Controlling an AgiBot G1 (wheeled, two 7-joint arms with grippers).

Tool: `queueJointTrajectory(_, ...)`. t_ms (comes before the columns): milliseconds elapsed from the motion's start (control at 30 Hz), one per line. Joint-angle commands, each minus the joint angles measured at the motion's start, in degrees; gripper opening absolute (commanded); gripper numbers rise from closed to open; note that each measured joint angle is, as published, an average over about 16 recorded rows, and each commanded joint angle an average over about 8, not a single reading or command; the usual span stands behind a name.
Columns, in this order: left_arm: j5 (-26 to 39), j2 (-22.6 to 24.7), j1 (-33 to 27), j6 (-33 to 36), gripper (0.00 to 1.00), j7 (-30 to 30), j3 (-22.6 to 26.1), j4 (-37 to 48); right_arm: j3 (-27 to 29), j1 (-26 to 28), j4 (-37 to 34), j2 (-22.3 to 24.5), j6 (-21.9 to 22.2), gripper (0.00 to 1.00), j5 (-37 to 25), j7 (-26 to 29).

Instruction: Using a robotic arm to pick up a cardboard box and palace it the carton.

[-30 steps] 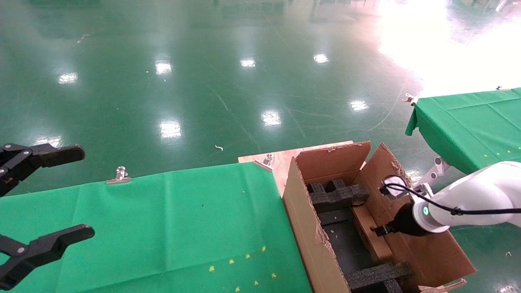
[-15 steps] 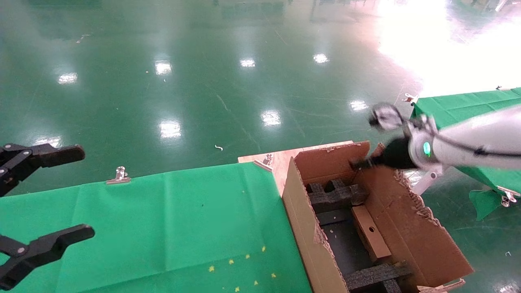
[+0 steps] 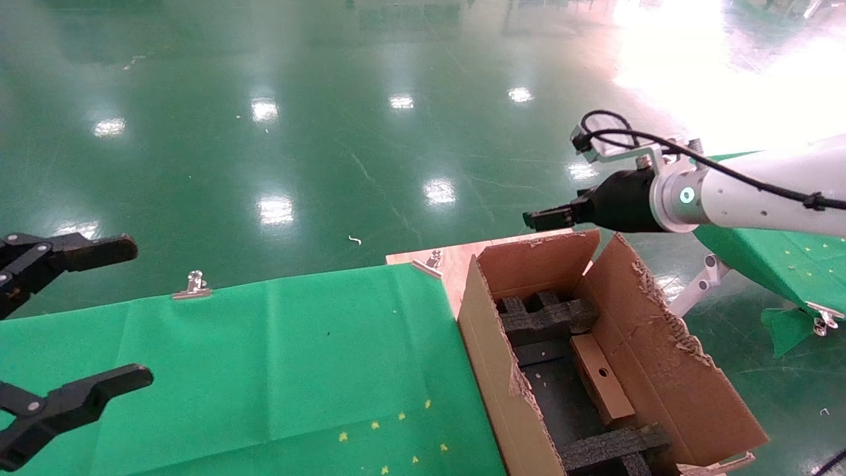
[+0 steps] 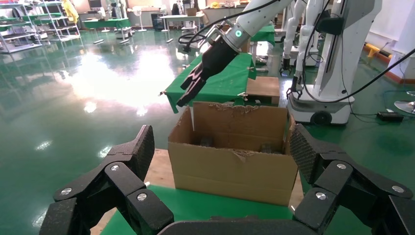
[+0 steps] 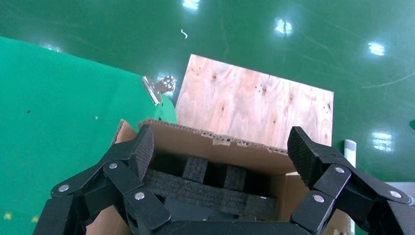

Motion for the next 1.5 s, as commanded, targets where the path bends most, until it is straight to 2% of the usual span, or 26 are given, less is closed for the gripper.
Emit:
queueJointTrajectory(33,0.0,0.0,0.0,0.0,1.0,0.0,0.0,0.0,-0.5,-0.1,-0.3,-0.1,0.1,1.0,-0.3,0.5)
queueJointTrajectory(233,0.0,0.0,0.0,0.0,1.0,0.0,0.0,0.0,5.3,-3.8,-0.2,-0.2,-3.3,1.0,2.5,-4.3)
queueJointTrajectory(1500,0.0,0.0,0.0,0.0,1.0,0.0,0.0,0.0,65.3,-41.1,2.3,-1.5,-37.3,1.0,31.8,-53.6)
